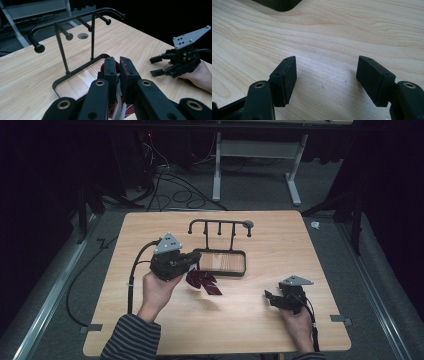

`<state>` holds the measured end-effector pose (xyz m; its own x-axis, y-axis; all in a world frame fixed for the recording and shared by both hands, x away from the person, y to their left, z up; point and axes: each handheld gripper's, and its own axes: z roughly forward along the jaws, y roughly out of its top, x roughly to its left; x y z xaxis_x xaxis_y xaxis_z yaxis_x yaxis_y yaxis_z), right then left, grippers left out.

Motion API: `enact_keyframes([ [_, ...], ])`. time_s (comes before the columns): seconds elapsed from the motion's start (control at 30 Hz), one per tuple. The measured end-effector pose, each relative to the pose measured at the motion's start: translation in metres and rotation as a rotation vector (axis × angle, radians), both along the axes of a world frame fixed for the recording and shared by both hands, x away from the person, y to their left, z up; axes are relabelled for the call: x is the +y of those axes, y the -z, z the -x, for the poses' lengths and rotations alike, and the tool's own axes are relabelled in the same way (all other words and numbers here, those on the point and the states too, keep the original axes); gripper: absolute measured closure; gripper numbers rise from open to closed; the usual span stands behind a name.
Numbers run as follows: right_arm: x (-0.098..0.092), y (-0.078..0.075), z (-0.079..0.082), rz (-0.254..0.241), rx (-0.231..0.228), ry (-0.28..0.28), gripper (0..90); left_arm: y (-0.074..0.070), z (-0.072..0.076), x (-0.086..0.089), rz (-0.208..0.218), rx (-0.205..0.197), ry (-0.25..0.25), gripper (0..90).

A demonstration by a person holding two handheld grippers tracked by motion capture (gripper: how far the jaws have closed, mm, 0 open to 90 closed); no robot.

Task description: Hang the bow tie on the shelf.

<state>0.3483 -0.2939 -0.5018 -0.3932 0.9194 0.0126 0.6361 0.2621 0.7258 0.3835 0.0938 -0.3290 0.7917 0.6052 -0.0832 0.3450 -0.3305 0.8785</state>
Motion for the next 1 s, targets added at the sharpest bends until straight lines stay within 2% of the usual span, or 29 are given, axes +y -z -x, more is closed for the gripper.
enact_keyframes([
  [0.07, 0.000, 0.000, 0.000, -0.001, -0.001, -0.001, 34.0, -0.004, -0.001, -0.004, -0.013, -0.005, 0.009, 84.6],
  [0.3, 0.000, 0.000, 0.000, -0.002, -0.002, 0.000, 34.0, -0.013, -0.005, -0.014, -0.014, -0.020, 0.029, 84.6],
  [1.0, -0.001, 0.000, 0.000, -0.005, -0.002, -0.001, 33.7, -0.020, -0.025, -0.039, -0.022, 0.003, 0.061, 84.5],
])
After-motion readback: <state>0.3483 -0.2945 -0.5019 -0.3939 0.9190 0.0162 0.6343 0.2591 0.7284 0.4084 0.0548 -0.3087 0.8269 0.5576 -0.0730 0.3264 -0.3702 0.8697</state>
